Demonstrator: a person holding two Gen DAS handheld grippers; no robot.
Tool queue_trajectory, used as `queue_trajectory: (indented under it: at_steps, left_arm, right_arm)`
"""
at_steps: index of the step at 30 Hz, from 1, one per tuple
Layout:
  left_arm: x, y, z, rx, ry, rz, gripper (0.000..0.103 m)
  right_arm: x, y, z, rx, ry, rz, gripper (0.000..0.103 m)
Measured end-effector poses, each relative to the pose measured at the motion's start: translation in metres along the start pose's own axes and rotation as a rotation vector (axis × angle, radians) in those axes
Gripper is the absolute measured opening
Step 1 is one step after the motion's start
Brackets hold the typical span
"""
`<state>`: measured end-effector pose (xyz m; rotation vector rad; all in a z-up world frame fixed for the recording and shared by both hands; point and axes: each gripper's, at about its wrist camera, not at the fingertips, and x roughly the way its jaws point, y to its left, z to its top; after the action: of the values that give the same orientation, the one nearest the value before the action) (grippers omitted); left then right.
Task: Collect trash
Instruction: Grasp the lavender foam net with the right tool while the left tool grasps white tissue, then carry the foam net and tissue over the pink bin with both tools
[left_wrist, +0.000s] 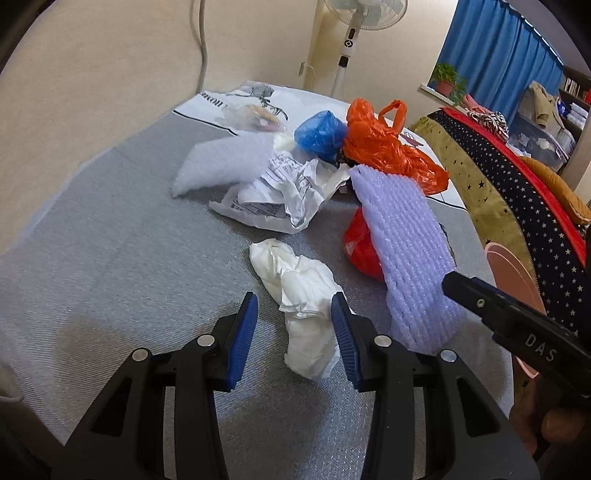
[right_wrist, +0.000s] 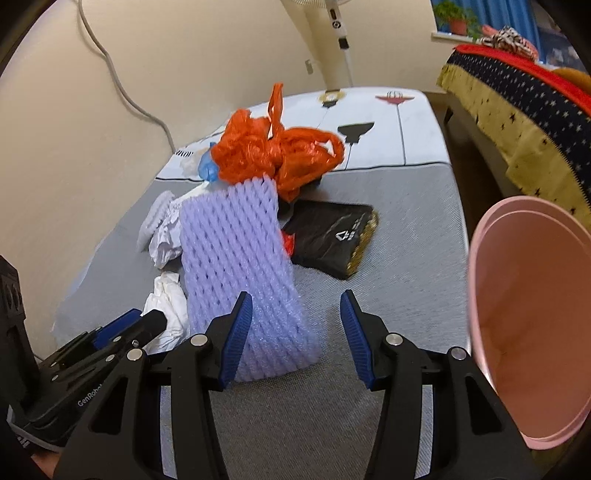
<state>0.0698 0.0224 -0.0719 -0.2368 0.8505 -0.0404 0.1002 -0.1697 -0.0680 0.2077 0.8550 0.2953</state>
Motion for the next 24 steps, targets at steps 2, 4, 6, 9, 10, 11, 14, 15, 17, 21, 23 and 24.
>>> queue_trajectory:
  at_steps: [2,4,6,9,10,11,14,15,17,21,23,24]
  left_arm:
    - [0.002,-0.001,0.0,0.004,0.01,-0.016,0.029]
    - [0.002,-0.002,-0.001,0.008,0.013,-0.021,0.024]
    - [0.001,-0.003,0.0,0.009,0.013,-0.026,0.021]
    - [-0.001,-0.002,0.001,0.004,0.009,-0.032,0.018]
    - [-0.003,-0.001,0.001,0.003,0.006,-0.034,0.016]
    - [-0.004,0.0,0.002,0.002,0.005,-0.04,0.016]
    - [-0.012,-0.003,0.003,0.014,-0.01,-0.053,0.016]
    - [-0.016,-0.004,0.002,0.022,-0.017,-0.059,0.016]
    - [-0.023,-0.007,0.002,0.035,-0.029,-0.067,0.015]
    - [-0.036,-0.011,0.003,0.06,-0.058,-0.074,0.014]
    - [-0.042,-0.013,0.003,0.072,-0.071,-0.08,0.014]
    - [-0.045,-0.014,0.004,0.076,-0.075,-0.085,0.014]
  right_arm:
    - [0.003,-0.001,0.0,0.006,0.01,0.01,0.039]
    - [0.006,-0.002,-0.001,0.01,0.024,0.023,0.023]
    - [0.005,-0.001,-0.001,0.002,0.029,0.03,0.014]
    - [0.0,0.002,-0.001,-0.023,0.021,0.028,0.01]
    - [-0.004,0.003,-0.001,-0.034,0.012,0.021,0.01]
    - [-0.007,0.005,0.0,-0.042,0.004,0.017,0.01]
    - [-0.023,0.011,0.003,-0.081,-0.034,0.001,0.009]
    - [-0.03,0.013,0.003,-0.095,-0.049,-0.008,0.009]
    - [-0.041,0.015,0.004,-0.118,-0.074,-0.028,0.009]
    - [-0.062,0.016,0.002,-0.136,-0.112,-0.063,0.009]
    - [-0.074,0.016,0.001,-0.137,-0.13,-0.084,0.009]
    - [-0.08,0.015,0.0,-0.137,-0.139,-0.093,0.009]
